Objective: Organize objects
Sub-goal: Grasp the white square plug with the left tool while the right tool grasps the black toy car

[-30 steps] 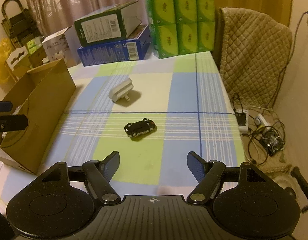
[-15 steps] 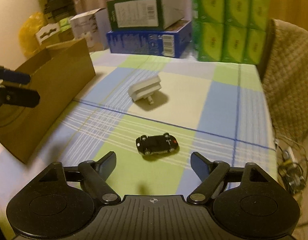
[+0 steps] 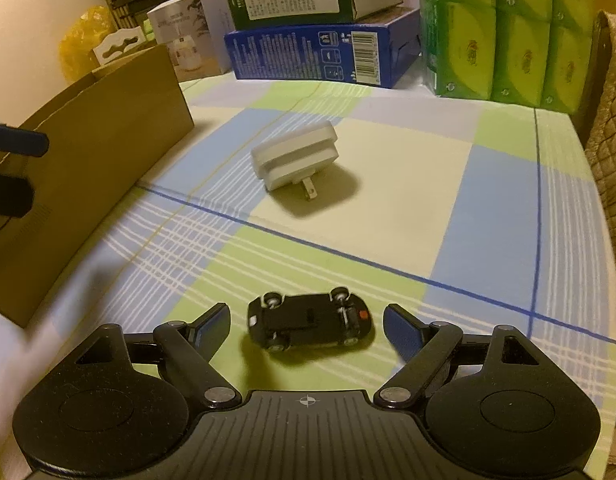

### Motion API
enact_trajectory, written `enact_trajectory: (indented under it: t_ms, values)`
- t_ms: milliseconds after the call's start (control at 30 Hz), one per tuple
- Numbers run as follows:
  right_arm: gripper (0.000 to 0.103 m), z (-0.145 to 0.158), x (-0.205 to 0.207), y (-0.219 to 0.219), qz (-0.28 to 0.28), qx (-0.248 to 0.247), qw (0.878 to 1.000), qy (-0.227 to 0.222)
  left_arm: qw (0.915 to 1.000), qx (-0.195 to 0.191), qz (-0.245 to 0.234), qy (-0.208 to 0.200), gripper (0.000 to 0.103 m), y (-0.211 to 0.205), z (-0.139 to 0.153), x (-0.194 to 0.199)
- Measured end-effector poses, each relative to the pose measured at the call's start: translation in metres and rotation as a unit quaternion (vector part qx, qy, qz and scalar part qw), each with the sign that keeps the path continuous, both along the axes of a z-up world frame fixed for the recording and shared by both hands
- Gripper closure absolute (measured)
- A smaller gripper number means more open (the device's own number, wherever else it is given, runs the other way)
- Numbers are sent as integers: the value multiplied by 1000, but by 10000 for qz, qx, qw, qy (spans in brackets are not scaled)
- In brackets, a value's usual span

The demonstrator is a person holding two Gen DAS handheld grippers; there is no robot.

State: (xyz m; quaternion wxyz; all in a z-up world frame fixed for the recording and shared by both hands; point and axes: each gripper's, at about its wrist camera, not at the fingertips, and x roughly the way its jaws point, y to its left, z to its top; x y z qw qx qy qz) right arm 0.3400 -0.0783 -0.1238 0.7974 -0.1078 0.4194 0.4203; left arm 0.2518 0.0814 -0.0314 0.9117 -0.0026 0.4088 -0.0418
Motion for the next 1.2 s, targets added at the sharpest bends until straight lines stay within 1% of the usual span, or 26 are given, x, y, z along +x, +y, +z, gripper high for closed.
enact_trajectory:
  t_ms: [67,133,200,300,400,500,567,667,767,833,900,1000,1033,1100,1200]
  values:
    - [23,-2,2,1,33,22,10000,46,10000,-8,-10,-11,1,-1,-1,1]
    - [26,-2,-1,1,90,-1,10000,-32,10000,-16,4,-13,1,-1,-1,1]
    - [39,-2,-5,1,78,-68,9998,-192,10000,-26,20,11,1,-1,-3,3]
    - [40,0,-6,-3,-70,-6,9999,-96,10000,-34,37,35,1,-2,-4,6]
    - [40,10,-9,-8,-343,-30,9990,-280,10000,-47,49,44,1,-4,-3,11]
    - [40,26,-8,-12,-718,-181,9960,-500,10000,-52,32,26,1,-7,0,20]
    - [40,40,-5,-16,-985,-173,9935,-552,10000,-81,10,32,1,-9,1,31]
    - [40,60,-1,-21,-1352,-34,9891,-588,9997,-216,30,55,1,-8,-1,52]
    - [40,71,1,-22,-1533,26,9862,-628,9992,-379,-8,112,1,-6,-5,77]
    - [40,74,2,-22,-1549,26,9858,-644,9982,-570,-73,183,1,-4,-11,94]
    - [40,74,3,-23,-1559,-21,9856,-661,9976,-624,-82,300,2,-4,-18,112]
    - [40,70,5,-25,-1614,-24,9849,-633,9971,-600,-204,423,8,-6,-31,133]
    - [40,69,6,-26,-1635,-20,9846,-612,9964,-655,-244,480,12,-6,-36,140]
    - [40,66,7,-27,-1631,-16,9849,-577,9949,-730,-266,641,15,-5,-47,151]
    - [40,63,8,-27,-1618,-27,9852,-568,9943,-717,-298,736,17,-4,-62,163]
